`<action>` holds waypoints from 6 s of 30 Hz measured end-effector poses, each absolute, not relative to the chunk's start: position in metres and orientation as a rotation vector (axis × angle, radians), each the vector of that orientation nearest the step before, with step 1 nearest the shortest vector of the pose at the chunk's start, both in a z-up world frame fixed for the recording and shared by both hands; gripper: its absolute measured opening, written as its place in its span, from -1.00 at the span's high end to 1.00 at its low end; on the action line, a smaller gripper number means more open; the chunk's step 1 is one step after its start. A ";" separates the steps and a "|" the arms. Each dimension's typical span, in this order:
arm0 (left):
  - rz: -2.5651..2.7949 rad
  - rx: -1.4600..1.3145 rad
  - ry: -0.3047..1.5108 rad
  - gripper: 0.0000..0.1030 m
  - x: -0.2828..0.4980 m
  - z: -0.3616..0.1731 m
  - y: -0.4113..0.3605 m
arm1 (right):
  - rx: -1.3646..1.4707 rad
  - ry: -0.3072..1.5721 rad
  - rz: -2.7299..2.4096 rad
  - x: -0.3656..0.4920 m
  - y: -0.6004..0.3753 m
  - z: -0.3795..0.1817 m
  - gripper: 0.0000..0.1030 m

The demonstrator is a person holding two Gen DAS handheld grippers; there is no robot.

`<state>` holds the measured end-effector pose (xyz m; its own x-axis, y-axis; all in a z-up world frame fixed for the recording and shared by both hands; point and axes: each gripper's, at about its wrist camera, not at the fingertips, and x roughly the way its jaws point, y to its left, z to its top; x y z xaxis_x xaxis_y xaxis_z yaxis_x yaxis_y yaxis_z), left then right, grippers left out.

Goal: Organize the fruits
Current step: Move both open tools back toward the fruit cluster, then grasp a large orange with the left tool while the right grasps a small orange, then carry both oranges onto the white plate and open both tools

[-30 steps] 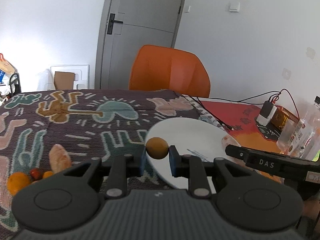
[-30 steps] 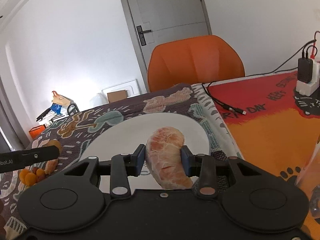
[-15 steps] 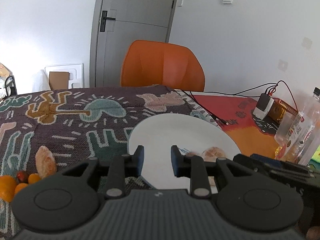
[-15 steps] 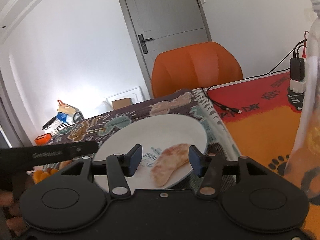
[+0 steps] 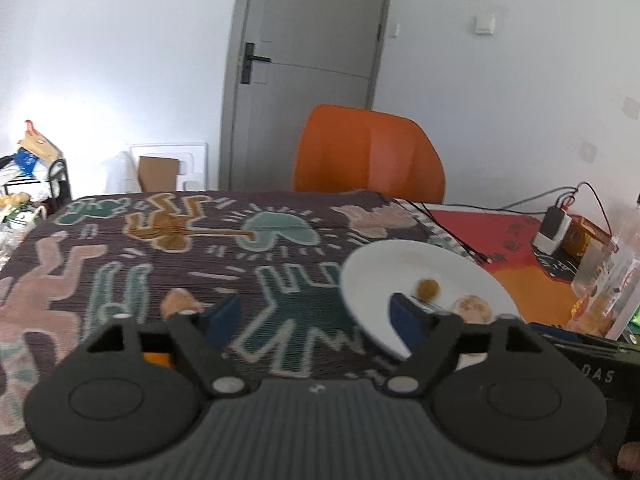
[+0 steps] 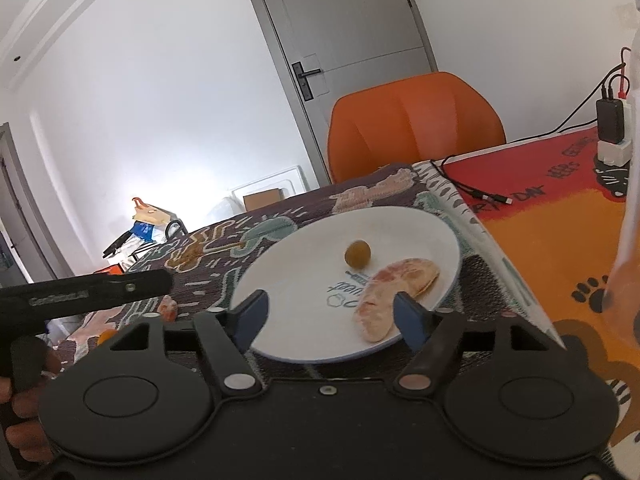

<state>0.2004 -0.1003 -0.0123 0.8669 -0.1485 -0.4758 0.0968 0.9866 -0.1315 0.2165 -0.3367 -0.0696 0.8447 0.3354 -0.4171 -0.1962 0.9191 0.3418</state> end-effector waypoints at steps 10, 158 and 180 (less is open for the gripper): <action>-0.048 -0.120 0.493 -0.87 0.173 -0.012 -0.053 | 0.271 0.464 0.291 0.202 -0.310 -0.064 -1.00; -0.200 -0.239 0.542 0.28 0.189 -0.029 -0.080 | 0.376 0.519 0.345 0.214 -0.344 -0.078 0.24; -0.308 -0.126 0.547 0.18 0.226 -0.023 -0.159 | 0.413 0.489 0.313 0.199 -0.369 -0.078 0.17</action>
